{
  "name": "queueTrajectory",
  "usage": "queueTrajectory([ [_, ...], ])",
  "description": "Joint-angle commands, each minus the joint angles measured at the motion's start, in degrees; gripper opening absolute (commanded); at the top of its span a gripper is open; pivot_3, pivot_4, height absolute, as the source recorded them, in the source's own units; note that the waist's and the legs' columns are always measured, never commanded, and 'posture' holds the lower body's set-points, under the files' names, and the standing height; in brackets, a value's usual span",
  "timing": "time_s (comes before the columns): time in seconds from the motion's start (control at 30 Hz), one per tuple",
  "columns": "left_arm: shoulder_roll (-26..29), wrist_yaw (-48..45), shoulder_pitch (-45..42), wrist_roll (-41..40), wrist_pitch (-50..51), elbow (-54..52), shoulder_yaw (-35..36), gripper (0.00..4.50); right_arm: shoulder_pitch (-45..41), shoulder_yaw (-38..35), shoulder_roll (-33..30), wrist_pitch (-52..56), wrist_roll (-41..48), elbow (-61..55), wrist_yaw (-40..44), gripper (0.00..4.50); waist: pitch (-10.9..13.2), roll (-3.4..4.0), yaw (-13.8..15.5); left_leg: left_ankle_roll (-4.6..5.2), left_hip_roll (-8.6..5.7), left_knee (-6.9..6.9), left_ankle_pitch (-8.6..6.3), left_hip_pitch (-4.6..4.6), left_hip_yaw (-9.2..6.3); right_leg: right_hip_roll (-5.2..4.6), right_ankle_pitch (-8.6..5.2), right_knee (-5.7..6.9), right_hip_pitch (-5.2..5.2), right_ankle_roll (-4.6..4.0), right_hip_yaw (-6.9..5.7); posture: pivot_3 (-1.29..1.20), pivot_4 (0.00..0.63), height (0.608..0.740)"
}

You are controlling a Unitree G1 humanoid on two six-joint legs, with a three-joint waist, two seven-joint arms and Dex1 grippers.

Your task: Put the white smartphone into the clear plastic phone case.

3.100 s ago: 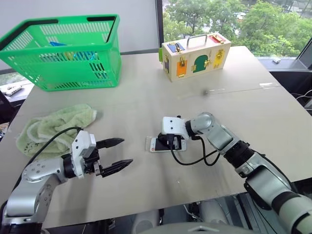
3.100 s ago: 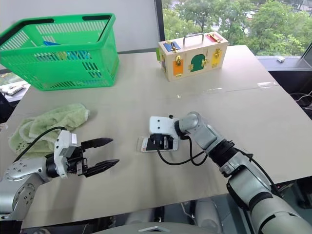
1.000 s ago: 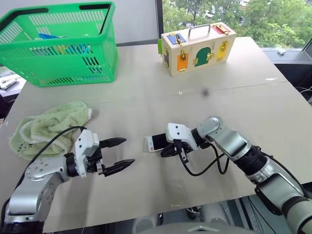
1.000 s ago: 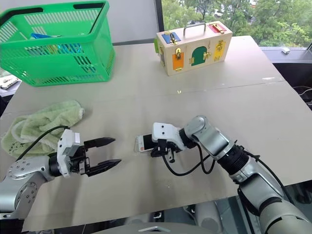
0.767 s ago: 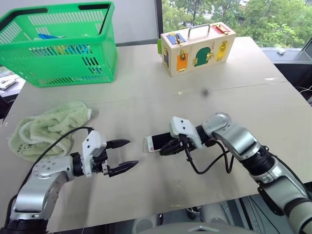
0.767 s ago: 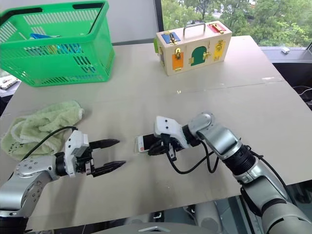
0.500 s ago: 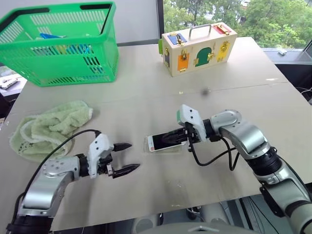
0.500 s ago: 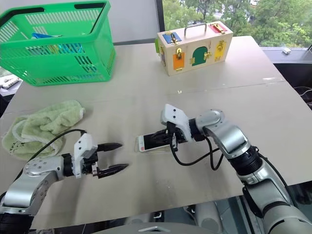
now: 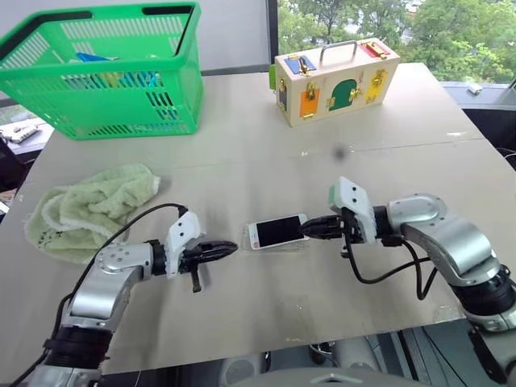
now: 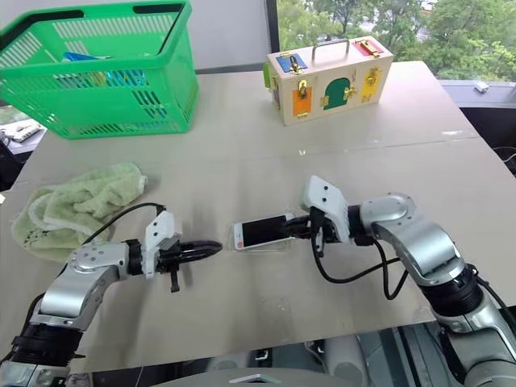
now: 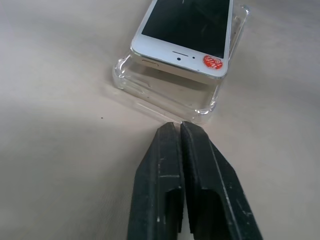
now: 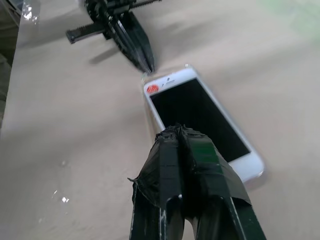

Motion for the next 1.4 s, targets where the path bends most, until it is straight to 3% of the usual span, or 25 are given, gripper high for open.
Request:
queueTrajectory([
  [0.03,-1.82,-2.32,-1.39,0.04,-0.54,0.05,-3.8,0.09,3.02,-3.0,-4.22,-0.72,0.43,-4.67,-0.73,0.0,0.0,0.0,0.41,0.0,-0.03,0.02,0.0,-0.02,-0.03,-0.01,-0.01,-0.01,0.03,-0.01,0.0,0.0,0.15,0.74],
  [0.47,-6.8,-2.12,-6.08,1.49,-0.64,0.44,-9.43,0.09,9.53,-10.27,-11.8,-2.36,3.77,-6.53,-0.88,0.0,0.02,-0.05,0.06,0.02,-0.03,0.09,-0.01,0.02,-0.09,0.04,-0.01,-0.02,0.14,0.01,0.02,0.0,0.15,0.74],
  [1.0,-15.2,-0.52,-15.74,5.96,-3.97,9.07,-14.3,0.09,8.99,-10.02,-13.65,-3.75,2.36,-4.75,-2.69,0.0,0.05,-0.09,0.71,0.03,-0.1,0.37,-0.01,-0.02,-0.23,0.06,0.0,0.0,0.32,0.02,0.03,0.0,0.15,0.74],
  [1.17,-17.02,0.19,-17.57,6.8,-4.99,11.31,-13.91,0.09,5.35,-6.35,-13.52,-6.94,-1.96,-0.93,-2.97,0.0,0.06,-0.11,0.88,0.06,-0.14,0.66,-0.02,-0.09,-0.29,0.08,-0.05,0.11,0.34,-0.08,0.11,0.0,0.15,0.74],
  [1.4,-15.01,0.72,-16.58,4.78,-3.89,9.67,-10.12,0.09,-7.58,1.37,-7.36,-16.85,-11.95,16.25,-4.1,0.0,0.15,-0.24,-0.09,0.07,-0.12,0.7,-0.01,-0.04,-0.3,0.13,0.0,0.32,0.31,0.02,0.14,0.0,0.15,0.74],
])
